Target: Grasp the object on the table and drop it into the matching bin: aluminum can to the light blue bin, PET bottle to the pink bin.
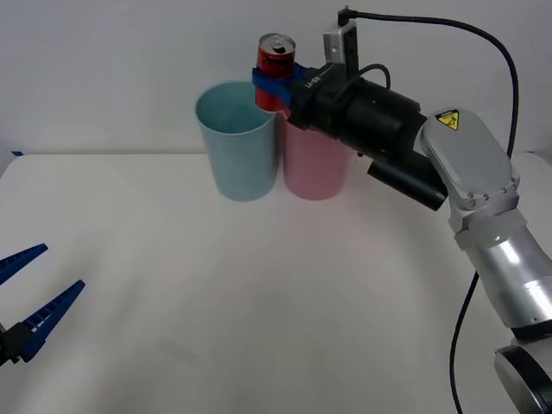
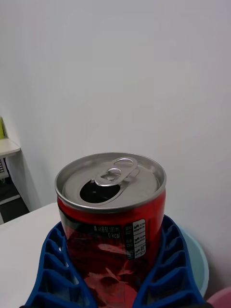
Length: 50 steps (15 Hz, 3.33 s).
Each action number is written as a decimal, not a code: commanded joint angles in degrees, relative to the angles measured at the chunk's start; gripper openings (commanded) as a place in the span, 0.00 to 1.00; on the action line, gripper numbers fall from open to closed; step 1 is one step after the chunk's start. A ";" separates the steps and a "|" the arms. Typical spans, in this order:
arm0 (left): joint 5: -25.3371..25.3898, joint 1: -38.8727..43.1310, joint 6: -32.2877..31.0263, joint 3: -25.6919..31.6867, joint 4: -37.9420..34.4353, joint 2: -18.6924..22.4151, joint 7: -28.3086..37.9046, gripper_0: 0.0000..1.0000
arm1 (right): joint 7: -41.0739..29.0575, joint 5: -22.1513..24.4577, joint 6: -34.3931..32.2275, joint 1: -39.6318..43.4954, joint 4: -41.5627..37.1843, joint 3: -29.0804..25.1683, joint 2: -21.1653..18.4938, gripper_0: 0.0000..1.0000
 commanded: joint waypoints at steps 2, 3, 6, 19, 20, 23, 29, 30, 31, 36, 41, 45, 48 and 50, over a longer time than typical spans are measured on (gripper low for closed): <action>0.00 0.00 0.00 0.00 0.00 0.00 0.00 1.00 | 0.61 1.40 1.88 -7.23 10.34 0.02 3.43 0.00; 0.00 0.00 0.00 0.00 0.00 0.00 0.00 1.00 | 0.70 2.02 2.50 -8.64 12.27 0.02 4.22 0.00; 0.00 0.00 0.00 0.00 0.00 0.00 0.00 1.00 | 1.31 2.90 5.57 -13.21 19.39 0.02 7.03 0.00; 0.00 0.00 0.00 0.00 0.00 0.00 0.00 1.00 | 3.78 3.25 16.12 -20.24 31.43 1.16 12.84 0.00; 0.00 0.00 0.00 0.00 0.00 0.00 0.00 1.00 | 3.78 3.25 16.21 -20.24 31.43 1.16 12.84 0.14; 0.00 0.00 0.00 0.00 0.00 0.00 0.00 1.00 | 4.30 3.25 17.26 -20.24 31.43 1.16 12.84 1.00; 0.00 0.00 0.00 0.00 0.00 0.00 0.00 1.00 | 5.01 3.07 17.26 -20.15 31.43 1.16 12.84 1.00; 0.00 0.00 0.00 0.00 0.00 0.00 0.00 1.00 | 5.18 2.81 17.26 -20.15 31.43 1.16 12.84 1.00; 0.00 0.00 0.00 0.00 0.00 0.00 0.00 1.00 | 5.27 2.72 17.18 -20.15 31.34 1.16 12.84 1.00; 0.00 0.00 0.00 0.00 0.00 0.00 0.00 1.00 | 6.06 1.40 15.68 -17.52 27.74 1.16 11.34 1.00; 0.00 0.00 0.00 0.00 0.00 0.00 0.00 1.00 | 5.62 -1.32 14.54 -9.43 16.05 5.11 6.24 1.00; 0.00 0.00 0.00 0.00 0.00 0.00 0.00 1.00 | 4.83 -2.47 13.04 -0.11 2.16 7.58 0.36 1.00; 0.00 0.00 0.00 0.00 0.00 0.00 0.00 1.00 | 5.01 -4.05 9.97 7.09 -7.07 7.58 -4.65 1.00; 0.00 0.00 0.00 0.00 0.00 0.00 0.00 1.00 | 5.45 -5.98 9.53 12.19 -13.22 7.58 -8.17 1.00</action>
